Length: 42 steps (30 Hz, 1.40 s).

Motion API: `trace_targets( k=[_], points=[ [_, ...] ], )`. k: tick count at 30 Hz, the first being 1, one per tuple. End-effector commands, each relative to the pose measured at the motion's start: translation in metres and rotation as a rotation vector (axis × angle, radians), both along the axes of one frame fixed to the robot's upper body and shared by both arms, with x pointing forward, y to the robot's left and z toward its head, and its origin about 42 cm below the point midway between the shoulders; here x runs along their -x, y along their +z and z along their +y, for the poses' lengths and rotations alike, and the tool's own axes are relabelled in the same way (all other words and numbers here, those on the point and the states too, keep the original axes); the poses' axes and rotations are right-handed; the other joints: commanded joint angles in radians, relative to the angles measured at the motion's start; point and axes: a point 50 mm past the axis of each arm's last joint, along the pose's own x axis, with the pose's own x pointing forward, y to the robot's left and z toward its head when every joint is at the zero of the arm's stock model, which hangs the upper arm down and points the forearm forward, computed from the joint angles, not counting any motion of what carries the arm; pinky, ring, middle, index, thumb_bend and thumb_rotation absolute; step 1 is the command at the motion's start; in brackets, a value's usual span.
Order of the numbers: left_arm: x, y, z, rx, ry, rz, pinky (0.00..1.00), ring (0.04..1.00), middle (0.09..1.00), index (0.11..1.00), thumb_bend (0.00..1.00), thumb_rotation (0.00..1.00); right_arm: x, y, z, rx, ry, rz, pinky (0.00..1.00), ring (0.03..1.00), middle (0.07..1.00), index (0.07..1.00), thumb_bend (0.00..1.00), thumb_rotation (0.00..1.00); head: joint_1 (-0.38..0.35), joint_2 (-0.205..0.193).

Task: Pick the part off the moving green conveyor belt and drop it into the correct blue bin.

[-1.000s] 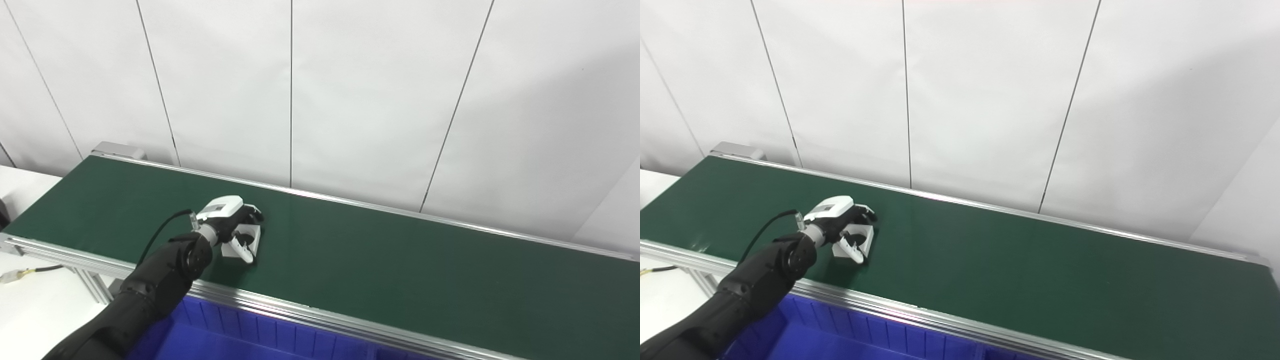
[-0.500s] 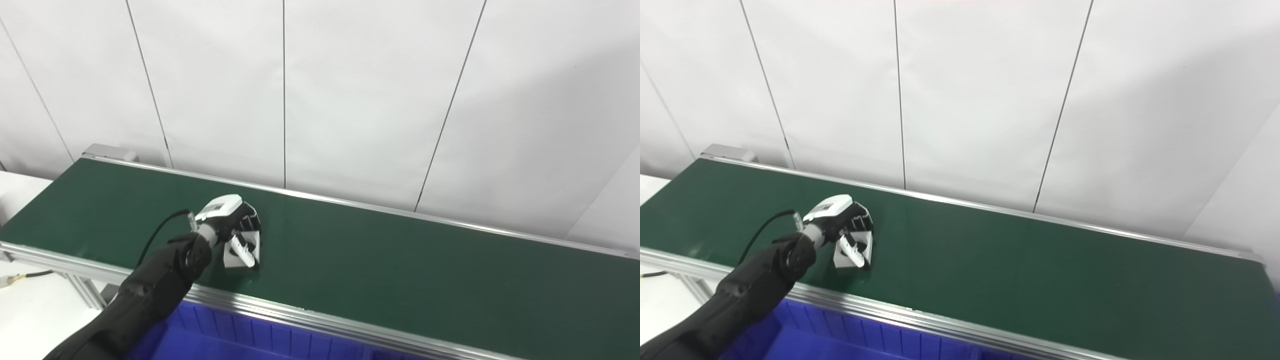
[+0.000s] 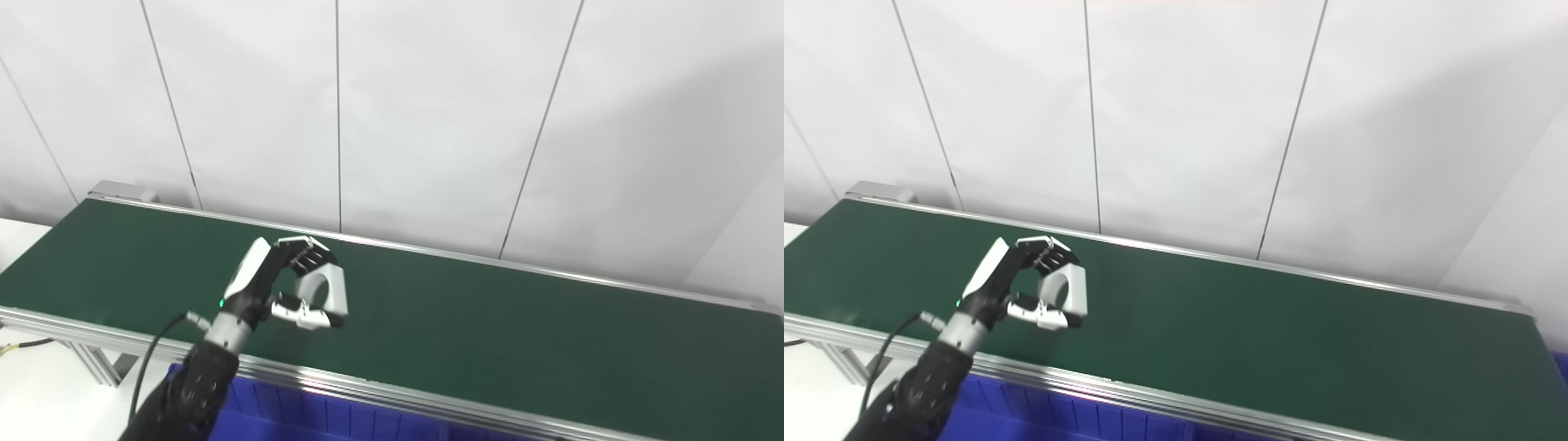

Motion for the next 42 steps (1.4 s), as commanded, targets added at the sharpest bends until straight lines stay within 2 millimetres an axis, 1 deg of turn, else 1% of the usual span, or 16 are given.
trace_targets(
  k=[1,3,5,7,8,12,15,16,17,20,24,27,28,30,37,42],
  points=[
    [0.01,0.014,-0.005,0.105,-0.05,-0.088,0.42,0.455,0.5,0.481,0.5,0.0,-0.003,0.014,0.003,-0.03,0.001,-0.093,0.85,0.846,0.856,0.888,0.93,0.54,-0.022,0.008],
    [0.022,0.01,-0.009,0.146,-0.064,-0.094,0.41,0.446,0.503,0.484,0.5,0.0,-0.001,0.016,0.006,-0.033,-0.003,-0.098,0.84,0.842,0.848,0.883,0.93,0.53,-0.034,0.015],
    [0.032,0.007,-0.014,0.155,-0.074,-0.107,0.42,0.455,0.507,0.476,0.5,0.0,-0.001,0.017,0.009,-0.032,0.0,-0.107,0.84,0.836,0.846,0.881,0.93,0.54,-0.053,0.028],
    [0.042,0.003,-0.016,0.159,-0.082,-0.102,0.43,0.459,0.509,0.473,0.5,0.0,-0.001,0.02,0.011,-0.03,0.003,-0.118,0.83,0.83,0.847,0.879,0.94,0.54,-0.074,0.044],
    [0.047,0.0,-0.017,0.165,-0.087,-0.092,0.43,0.458,0.511,0.473,0.5,0.0,-0.001,0.021,0.013,-0.031,0.001,-0.125,0.83,0.827,0.847,0.878,0.94,0.54,-0.094,0.062],
    [0.058,-0.016,-0.014,0.147,-0.106,-0.025,0.41,0.453,0.513,0.473,0.5,0.0,-0.002,0.024,0.015,-0.022,-0.002,-0.146,0.82,0.824,0.847,0.874,0.94,0.55,-0.123,0.089],
    [0.063,-0.025,-0.011,0.12,-0.111,0.01,0.45,0.482,0.506,0.458,0.5,0.0,-0.003,0.025,0.016,-0.014,0.0,-0.156,0.81,0.819,0.845,0.873,0.93,0.54,-0.126,0.097],
    [0.064,-0.028,-0.01,0.101,-0.108,0.018,0.46,0.485,0.505,0.456,0.5,0.0,-0.004,0.026,0.016,-0.015,0.002,-0.16,0.81,0.818,0.844,0.873,0.93,0.54,-0.139,0.117],
    [0.066,-0.03,-0.01,0.088,-0.107,0.024,0.44,0.479,0.507,0.456,0.5,0.0,-0.004,0.027,0.016,-0.017,0.003,-0.163,0.82,0.82,0.844,0.874,0.93,0.54,-0.139,0.117],
    [0.075,-0.043,-0.011,0.011,-0.109,0.064,0.41,0.459,0.52,0.457,0.5,0.0,-0.006,0.029,0.017,-0.026,0.0,-0.169,0.82,0.824,0.846,0.874,0.95,0.56,-0.17,0.141],
    [0.086,-0.061,-0.017,-0.052,-0.107,0.104,0.4,0.449,0.519,0.461,0.5,0.0,-0.008,0.03,0.019,-0.012,-0.002,-0.182,0.81,0.817,0.84,0.871,0.97,0.58,-0.193,0.15],
    [0.092,-0.075,-0.022,-0.1,-0.102,0.127,0.43,0.457,0.517,0.461,0.5,0.0,-0.009,0.029,0.02,-0.017,0.001,-0.18,0.83,0.822,0.842,0.871,0.97,0.58,-0.193,0.15],
    [0.095,-0.081,-0.024,-0.124,-0.105,0.138,0.43,0.457,0.516,0.461,0.5,0.0,-0.009,0.03,0.02,-0.02,0.004,-0.18,0.83,0.823,0.842,0.871,0.97,0.57,-0.194,0.166],
    [0.099,-0.088,-0.027,-0.143,-0.116,0.156,0.46,0.481,0.508,0.456,0.5,0.0,-0.009,0.031,0.021,-0.028,0.006,-0.18,0.83,0.828,0.848,0.877,0.97,0.58,-0.194,0.174],
    [0.111,-0.11,-0.036,-0.174,-0.152,0.225,0.4,0.43,0.491,0.506,0.5,0.0,-0.012,0.032,0.021,-0.018,0.009,-0.19,0.83,0.828,0.856,0.89,0.97,0.6,-0.184,0.186],
    [0.116,-0.124,-0.037,-0.238,-0.178,0.264,0.43,0.434,0.505,0.5,0.5,0.0,-0.012,0.033,0.021,-0.02,0.01,-0.189,0.85,0.837,0.856,0.89,0.96,0.59,-0.17,0.178]
  ],
)
